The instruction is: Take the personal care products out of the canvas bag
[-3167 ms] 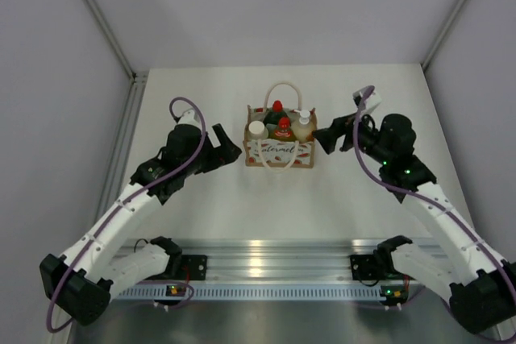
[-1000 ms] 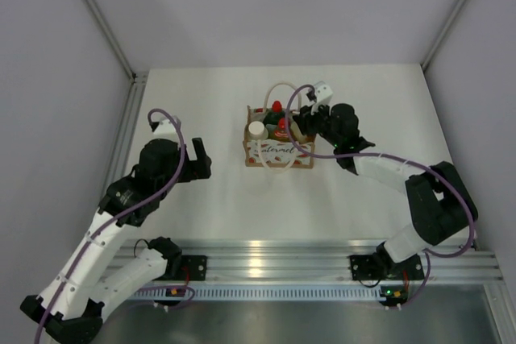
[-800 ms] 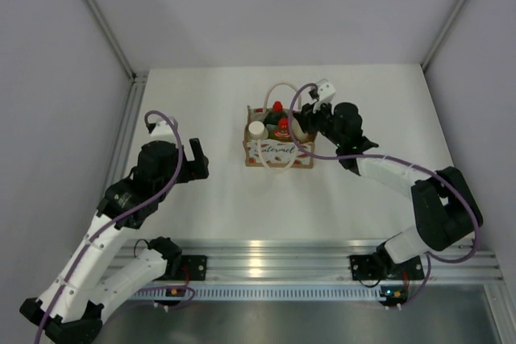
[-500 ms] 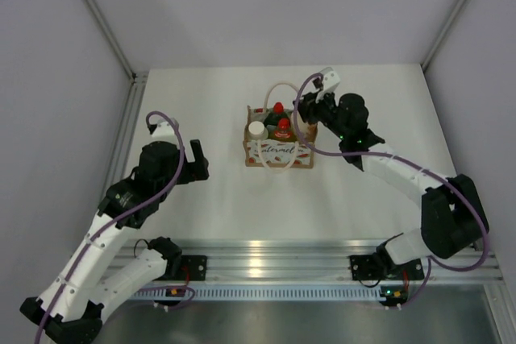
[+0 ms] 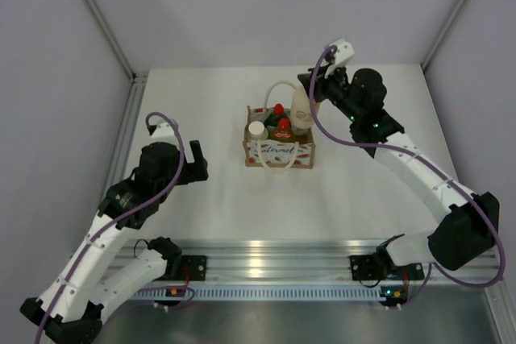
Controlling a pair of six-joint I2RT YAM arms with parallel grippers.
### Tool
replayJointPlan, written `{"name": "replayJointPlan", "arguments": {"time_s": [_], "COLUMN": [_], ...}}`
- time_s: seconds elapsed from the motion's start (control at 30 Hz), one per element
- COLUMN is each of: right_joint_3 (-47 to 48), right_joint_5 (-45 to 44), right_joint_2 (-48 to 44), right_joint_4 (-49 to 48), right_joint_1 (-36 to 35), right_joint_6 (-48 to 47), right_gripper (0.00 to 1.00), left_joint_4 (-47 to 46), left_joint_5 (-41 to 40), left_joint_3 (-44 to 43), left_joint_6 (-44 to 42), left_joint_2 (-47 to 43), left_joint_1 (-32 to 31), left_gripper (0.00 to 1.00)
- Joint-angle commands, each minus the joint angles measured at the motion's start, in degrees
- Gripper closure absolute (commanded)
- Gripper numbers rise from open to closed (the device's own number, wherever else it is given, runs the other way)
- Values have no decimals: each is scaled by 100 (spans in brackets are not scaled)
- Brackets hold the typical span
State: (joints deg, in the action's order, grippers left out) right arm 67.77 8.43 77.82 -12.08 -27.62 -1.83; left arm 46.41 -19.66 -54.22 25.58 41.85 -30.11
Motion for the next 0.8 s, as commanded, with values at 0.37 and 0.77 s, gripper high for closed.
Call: {"name": "replayJointPlan", "arguments": {"time_s": [0.37, 0.77], "right_joint_3": [826, -578], "right_joint_5": [-983, -1247], "right_joint_2": [-909, -997], "right_joint_4": [188, -663], "right_joint_1": [739, 1777], "right_joint_6": [77, 394], "right_gripper": [100, 100], "left_joint_4": [-62, -71], "left_joint_5": [-108, -82], "left_joint_3": [16, 25], "left_joint_6": [52, 61], "left_joint_2": [-141, -177], "left_joint_1": [-21, -21], "left_gripper": [2, 2]}}
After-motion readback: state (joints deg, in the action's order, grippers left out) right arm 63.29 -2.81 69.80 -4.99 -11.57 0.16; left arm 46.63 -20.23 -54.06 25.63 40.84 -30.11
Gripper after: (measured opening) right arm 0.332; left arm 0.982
